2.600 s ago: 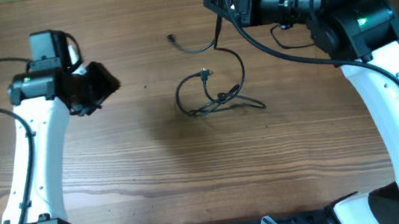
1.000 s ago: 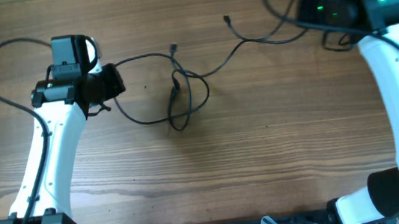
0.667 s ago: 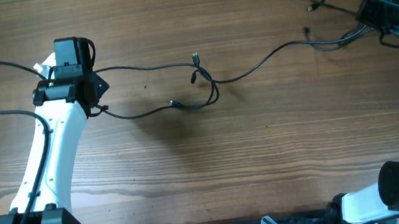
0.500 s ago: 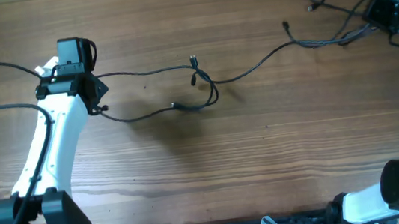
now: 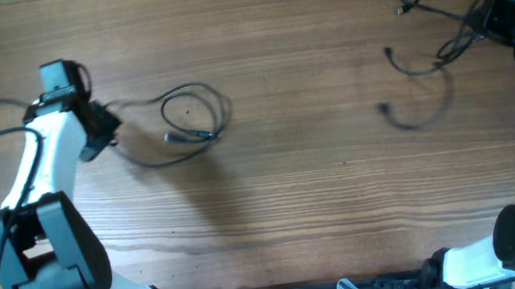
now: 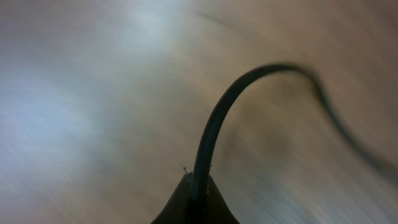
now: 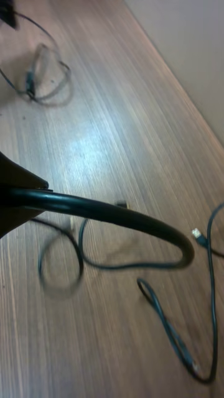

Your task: Untangle cables

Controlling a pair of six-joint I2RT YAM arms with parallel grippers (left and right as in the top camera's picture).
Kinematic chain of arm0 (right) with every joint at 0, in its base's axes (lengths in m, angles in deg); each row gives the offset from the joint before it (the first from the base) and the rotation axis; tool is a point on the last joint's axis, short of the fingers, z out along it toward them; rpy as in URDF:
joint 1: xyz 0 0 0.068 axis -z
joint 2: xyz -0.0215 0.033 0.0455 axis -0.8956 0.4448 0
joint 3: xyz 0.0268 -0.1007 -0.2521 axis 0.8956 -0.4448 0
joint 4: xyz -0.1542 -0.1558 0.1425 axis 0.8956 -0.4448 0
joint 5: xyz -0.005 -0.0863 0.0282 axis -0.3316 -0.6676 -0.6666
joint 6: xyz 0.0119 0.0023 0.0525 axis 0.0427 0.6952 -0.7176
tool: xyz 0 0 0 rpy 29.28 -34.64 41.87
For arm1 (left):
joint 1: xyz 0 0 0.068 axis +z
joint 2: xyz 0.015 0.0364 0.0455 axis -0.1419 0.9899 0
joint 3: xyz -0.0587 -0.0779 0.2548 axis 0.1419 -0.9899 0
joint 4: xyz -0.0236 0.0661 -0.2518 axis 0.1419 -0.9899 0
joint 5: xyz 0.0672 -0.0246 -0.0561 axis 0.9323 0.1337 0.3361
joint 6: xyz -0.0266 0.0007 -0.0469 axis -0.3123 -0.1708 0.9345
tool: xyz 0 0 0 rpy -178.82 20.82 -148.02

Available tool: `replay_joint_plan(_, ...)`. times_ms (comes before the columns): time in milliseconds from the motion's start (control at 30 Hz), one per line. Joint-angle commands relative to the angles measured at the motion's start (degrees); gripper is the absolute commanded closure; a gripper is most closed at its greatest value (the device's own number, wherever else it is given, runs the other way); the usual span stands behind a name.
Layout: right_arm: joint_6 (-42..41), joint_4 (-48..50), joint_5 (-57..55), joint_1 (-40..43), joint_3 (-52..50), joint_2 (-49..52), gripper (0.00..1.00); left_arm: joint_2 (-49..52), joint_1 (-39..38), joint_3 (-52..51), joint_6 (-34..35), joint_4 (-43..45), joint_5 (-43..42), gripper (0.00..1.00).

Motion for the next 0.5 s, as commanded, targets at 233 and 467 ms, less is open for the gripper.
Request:
replay_joint_plan(233, -9.92, 5.42, -0.42, 16.15, 0.17, -3.02, 0.96, 0.22, -18.97, -0.26, -10.19, 3.48, -28.28, 0.96)
replay_joint_plan(467, -9.75, 8.79, -7.3, 18.38, -4.81, 3.41, 0.16, 0.22, -24.55, -0.26, -10.01, 4.7, -28.72, 0.95)
